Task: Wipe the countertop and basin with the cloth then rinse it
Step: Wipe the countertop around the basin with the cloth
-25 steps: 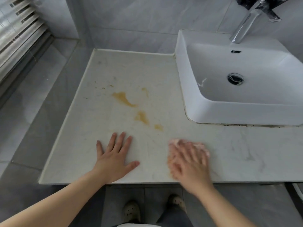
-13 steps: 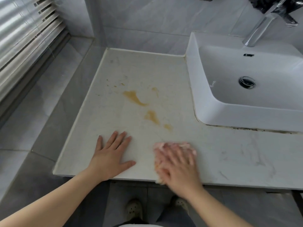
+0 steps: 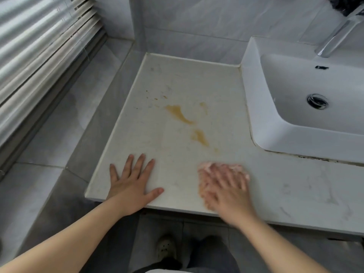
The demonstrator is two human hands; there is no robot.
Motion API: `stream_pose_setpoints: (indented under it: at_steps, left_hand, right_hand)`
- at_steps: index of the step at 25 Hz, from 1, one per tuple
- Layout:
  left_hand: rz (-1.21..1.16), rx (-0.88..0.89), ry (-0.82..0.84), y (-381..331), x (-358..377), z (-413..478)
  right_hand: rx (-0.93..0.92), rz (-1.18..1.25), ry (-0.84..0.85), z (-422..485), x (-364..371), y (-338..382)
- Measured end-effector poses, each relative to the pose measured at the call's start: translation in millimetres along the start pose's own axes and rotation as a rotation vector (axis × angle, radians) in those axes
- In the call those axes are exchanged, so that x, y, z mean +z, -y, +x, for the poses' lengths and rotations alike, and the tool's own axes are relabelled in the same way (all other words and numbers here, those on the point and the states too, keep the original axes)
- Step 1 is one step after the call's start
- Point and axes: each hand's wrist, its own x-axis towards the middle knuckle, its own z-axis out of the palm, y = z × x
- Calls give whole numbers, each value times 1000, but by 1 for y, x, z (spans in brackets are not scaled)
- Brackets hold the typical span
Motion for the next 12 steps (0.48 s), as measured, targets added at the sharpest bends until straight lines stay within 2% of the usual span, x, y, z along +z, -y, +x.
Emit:
stream_pose_setpoints:
  at_steps: [2,3,4,5,7,8,9,10,12]
  left_hand:
    - [43,-21,81,-2,-4,4]
    - [54,-24,111,-2,-6,4]
    - [55,-21,131,-2,-7,4]
    - [47,-12,136,-1,-7,5]
    - [29,5,138,1,-6,5]
    - [23,11,143,2,-6,4]
    - [17,17,142,3,-6,4]
    - [12,22,141,4,-6,4]
    - [6,27,146,4,-7,5]
  right_hand:
    - [290,90,43,13,-6,-31]
    - [438,156,84,21,-10,-24]
    - [500,198,62,26,-13,-8]
    - [459,205,43,25,-15,12]
    - [143,144,7,8,-5,43]
    - [-9,104,36,-3,0,41]
    - [-54,64,63,-11,2,28]
    - [-11,26,51,-11,1,8]
    - [252,64,-30,1,-5,-26]
